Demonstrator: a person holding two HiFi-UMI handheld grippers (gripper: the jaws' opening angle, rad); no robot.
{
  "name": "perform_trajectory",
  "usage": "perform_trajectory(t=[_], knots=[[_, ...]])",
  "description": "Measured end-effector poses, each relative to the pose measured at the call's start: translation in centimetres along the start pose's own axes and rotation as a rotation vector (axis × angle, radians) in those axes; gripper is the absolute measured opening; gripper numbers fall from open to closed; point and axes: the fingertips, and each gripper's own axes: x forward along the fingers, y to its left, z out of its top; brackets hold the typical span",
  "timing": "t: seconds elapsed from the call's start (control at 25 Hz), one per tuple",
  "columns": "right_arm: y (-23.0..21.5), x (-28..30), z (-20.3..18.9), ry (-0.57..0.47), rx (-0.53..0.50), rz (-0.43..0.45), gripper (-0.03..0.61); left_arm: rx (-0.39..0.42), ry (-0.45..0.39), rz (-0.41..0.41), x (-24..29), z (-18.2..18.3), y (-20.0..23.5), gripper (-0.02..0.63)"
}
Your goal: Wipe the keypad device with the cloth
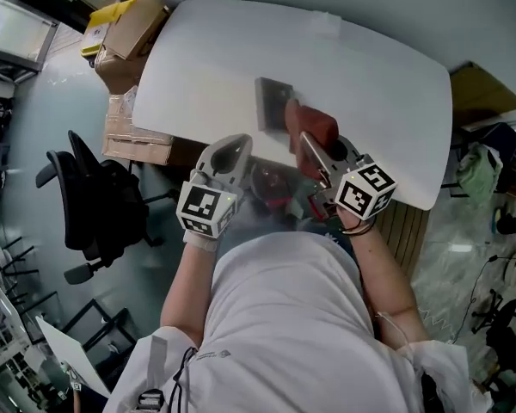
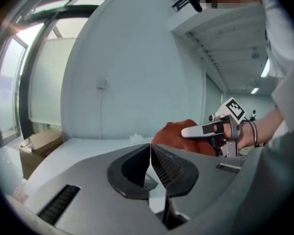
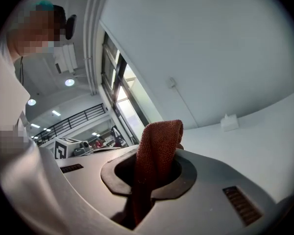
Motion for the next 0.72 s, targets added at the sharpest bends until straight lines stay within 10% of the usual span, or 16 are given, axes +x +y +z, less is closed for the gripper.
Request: perform_trajectory(t=[0.72], knots=[[13.0, -2.6, -1.3, -0.117, -0.181, -0.045, 0.054, 0.032, -0.124, 0.018, -14.9, 1.7, -1.5, 0.018]])
